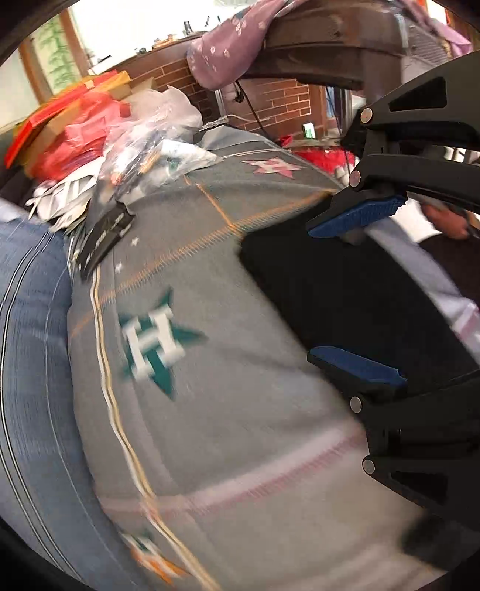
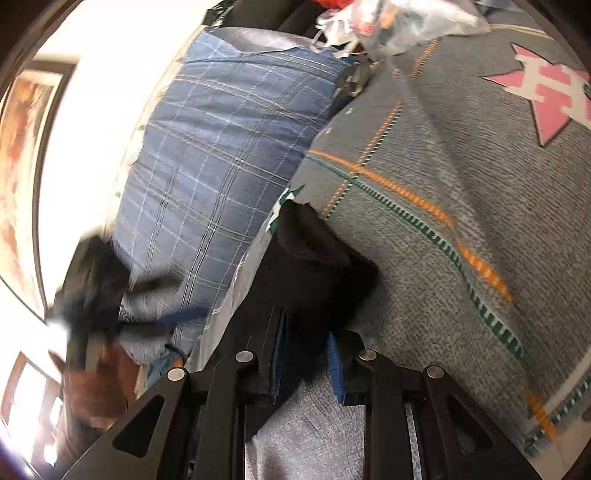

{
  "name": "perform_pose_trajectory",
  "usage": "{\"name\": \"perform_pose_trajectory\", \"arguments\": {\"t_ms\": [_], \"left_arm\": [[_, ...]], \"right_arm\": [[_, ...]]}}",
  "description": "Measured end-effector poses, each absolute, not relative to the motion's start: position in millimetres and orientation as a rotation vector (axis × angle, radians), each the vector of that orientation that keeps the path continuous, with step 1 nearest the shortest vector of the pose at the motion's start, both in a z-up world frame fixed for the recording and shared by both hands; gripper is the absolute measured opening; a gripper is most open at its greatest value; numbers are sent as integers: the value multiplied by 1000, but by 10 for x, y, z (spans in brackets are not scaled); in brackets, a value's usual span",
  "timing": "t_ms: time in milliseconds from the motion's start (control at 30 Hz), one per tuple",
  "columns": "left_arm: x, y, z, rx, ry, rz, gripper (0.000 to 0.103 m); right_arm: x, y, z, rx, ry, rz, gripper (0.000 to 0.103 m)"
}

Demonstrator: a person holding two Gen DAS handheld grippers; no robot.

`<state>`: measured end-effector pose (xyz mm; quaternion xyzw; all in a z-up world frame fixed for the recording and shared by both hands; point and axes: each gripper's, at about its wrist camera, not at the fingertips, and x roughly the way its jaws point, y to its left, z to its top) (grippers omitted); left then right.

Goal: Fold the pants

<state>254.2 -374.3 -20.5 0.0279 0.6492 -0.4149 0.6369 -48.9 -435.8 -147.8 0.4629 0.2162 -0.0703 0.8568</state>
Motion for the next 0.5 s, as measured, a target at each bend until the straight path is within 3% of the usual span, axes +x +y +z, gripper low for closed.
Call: {"name": "perform_pose_trajectory", "arguments": {"t_ms": [233, 333, 367, 500], "left_arm": [[2695, -4483, -739, 128, 1602, -971, 64], [2671, -4754, -912, 154, 1629, -1006, 72], [2665, -4821, -920, 156, 1616, -1025, 79], [2613, -5001, -949, 145, 1616, -1080, 80]], "right_arm": [[-568, -4334, -1511, 960, 416, -123, 20], [-564, -4331, -1506, 959, 412, -122, 20], [-594, -4330, -1515, 960, 410, -120, 20], [-611, -4330, -1517, 967, 405, -120, 20]]}}
